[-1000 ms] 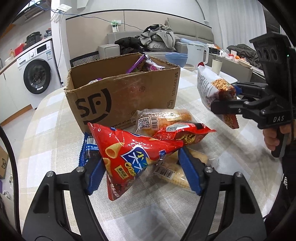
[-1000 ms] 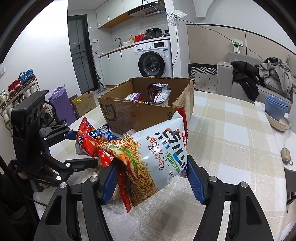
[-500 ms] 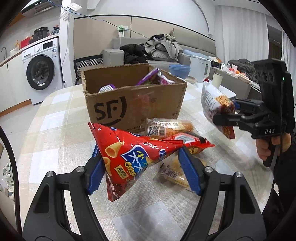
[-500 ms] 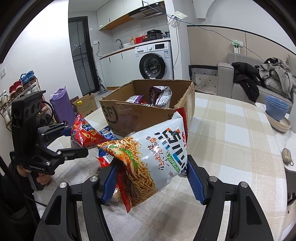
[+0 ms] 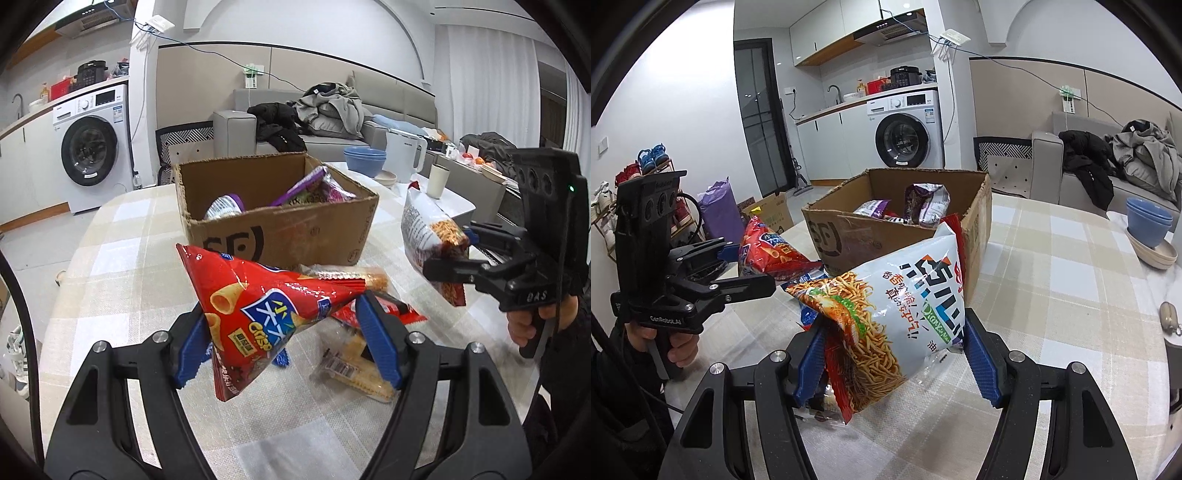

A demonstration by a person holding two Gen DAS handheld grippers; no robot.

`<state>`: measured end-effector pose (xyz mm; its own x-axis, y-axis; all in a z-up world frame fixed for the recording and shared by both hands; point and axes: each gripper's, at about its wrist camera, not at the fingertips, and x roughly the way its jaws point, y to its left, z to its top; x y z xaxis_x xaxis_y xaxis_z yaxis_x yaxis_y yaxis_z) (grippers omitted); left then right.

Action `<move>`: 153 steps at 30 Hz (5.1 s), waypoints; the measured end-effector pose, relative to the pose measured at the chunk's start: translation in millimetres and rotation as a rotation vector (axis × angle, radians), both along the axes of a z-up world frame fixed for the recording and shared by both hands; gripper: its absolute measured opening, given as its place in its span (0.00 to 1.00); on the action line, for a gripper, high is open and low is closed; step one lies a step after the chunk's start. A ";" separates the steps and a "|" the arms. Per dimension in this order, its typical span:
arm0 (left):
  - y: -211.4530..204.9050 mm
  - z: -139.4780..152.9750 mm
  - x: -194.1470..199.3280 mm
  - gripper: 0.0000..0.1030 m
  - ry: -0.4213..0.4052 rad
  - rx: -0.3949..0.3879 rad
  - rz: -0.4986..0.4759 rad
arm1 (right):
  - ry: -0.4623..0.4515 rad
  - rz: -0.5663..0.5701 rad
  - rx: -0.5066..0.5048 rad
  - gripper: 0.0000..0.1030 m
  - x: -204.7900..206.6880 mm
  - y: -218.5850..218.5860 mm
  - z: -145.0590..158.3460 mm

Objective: Organize snacks
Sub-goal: 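Carry the red pack and the noodle bag over the cardboard box, then open both grippers to drop the red pack and noodle bag into the box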

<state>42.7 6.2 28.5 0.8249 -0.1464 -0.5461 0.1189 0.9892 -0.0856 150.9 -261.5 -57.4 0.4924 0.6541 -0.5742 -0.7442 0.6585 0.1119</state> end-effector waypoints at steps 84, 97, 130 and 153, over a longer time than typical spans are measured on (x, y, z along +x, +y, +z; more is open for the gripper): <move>27.3 15.6 146.5 0.59 0.013 -0.030 0.155 | -0.105 -0.103 0.037 0.61 110.4 94.9 42.0; 30.7 12.9 139.2 0.60 0.011 -0.037 0.152 | -0.112 -0.105 -0.013 0.83 118.9 107.6 39.7; 32.8 19.4 128.1 0.74 -0.009 -0.083 0.128 | -0.110 -0.168 0.105 0.98 118.5 62.3 46.0; 37.0 20.6 105.1 0.76 0.005 -0.028 0.180 | -0.118 -0.108 -0.059 0.79 111.7 106.5 13.3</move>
<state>147.8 43.2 49.1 0.8366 -0.0119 -0.5478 -0.0605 0.9916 -0.1140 262.7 -155.0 -44.1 0.6246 0.5603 -0.5440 -0.6743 0.7383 -0.0139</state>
